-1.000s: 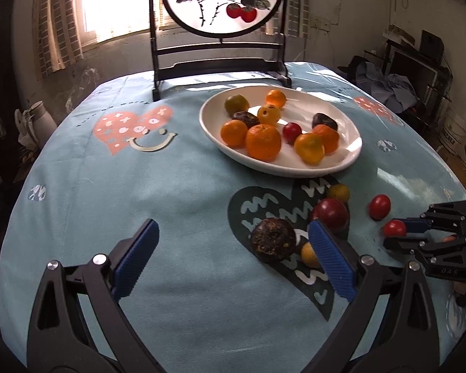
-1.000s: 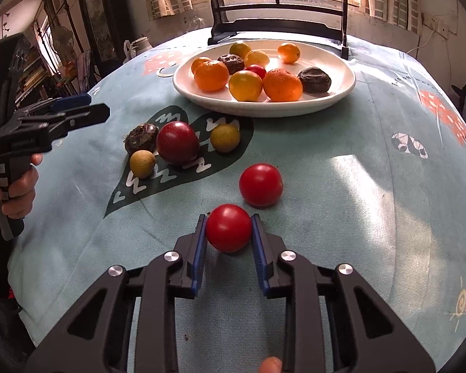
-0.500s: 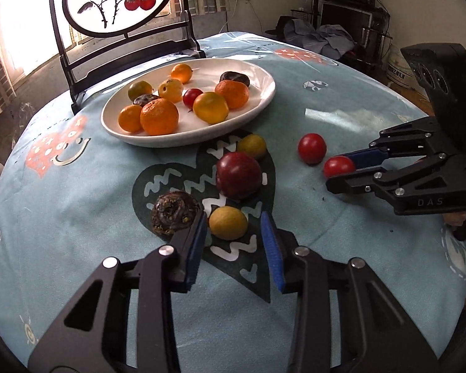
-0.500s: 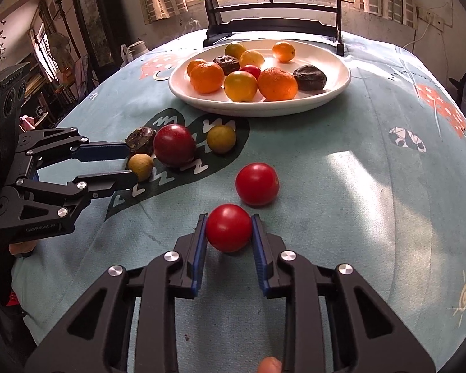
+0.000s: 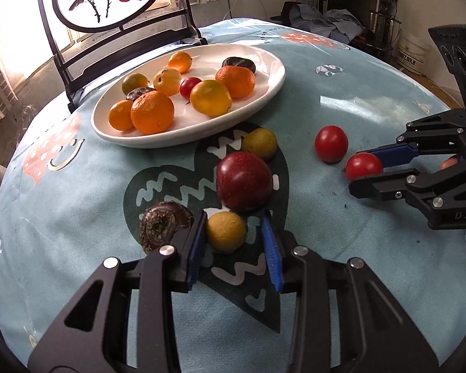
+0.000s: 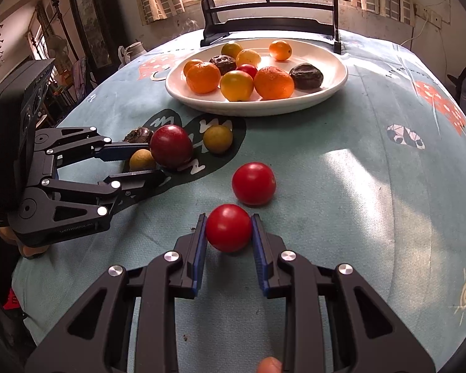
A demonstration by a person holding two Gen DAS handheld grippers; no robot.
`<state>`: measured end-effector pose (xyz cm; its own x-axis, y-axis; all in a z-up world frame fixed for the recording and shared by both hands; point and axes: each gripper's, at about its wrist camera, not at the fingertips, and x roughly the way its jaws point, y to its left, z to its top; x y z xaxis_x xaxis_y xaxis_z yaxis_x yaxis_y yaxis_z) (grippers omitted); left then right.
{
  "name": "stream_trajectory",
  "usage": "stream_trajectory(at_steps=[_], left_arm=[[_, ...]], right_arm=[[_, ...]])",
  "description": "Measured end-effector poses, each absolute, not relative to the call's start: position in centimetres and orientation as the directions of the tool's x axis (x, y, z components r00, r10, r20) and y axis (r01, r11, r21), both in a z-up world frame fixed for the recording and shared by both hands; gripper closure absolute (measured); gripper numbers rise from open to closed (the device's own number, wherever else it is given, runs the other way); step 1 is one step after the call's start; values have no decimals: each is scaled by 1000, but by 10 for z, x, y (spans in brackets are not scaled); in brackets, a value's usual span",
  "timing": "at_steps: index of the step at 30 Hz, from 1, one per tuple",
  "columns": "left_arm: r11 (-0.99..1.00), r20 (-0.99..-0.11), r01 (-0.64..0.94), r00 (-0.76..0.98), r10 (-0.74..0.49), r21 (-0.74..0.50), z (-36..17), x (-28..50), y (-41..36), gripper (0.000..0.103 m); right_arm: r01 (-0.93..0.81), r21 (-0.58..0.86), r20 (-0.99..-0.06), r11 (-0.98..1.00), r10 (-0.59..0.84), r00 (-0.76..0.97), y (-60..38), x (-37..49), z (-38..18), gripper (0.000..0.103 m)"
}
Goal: Organize fruits
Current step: 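Hold the red tomato in the right tool while the left tool grasps a yellow citrus, then lower both held fruits onto the white plate and open both tools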
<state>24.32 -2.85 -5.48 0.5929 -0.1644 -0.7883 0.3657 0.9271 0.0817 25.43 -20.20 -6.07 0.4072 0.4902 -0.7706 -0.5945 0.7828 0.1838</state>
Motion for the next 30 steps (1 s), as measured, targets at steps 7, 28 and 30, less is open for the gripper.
stream_trajectory(at_steps=[7, 28, 30], left_arm=[[929, -794, 366, 581, -180, 57, -54, 236, -25, 78], [985, -679, 34, 720, -142, -170, 1, 355, 26, 78], [986, -683, 31, 718, -137, -165, 0, 364, 25, 78]], right_arm=[[-596, 184, -766, 782, 494, 411, -203, 254, -59, 75], [-437, 355, -532, 826, 563, 632, -189, 370, -19, 75], [-425, 365, -540, 829, 560, 628, -189, 381, -24, 74]])
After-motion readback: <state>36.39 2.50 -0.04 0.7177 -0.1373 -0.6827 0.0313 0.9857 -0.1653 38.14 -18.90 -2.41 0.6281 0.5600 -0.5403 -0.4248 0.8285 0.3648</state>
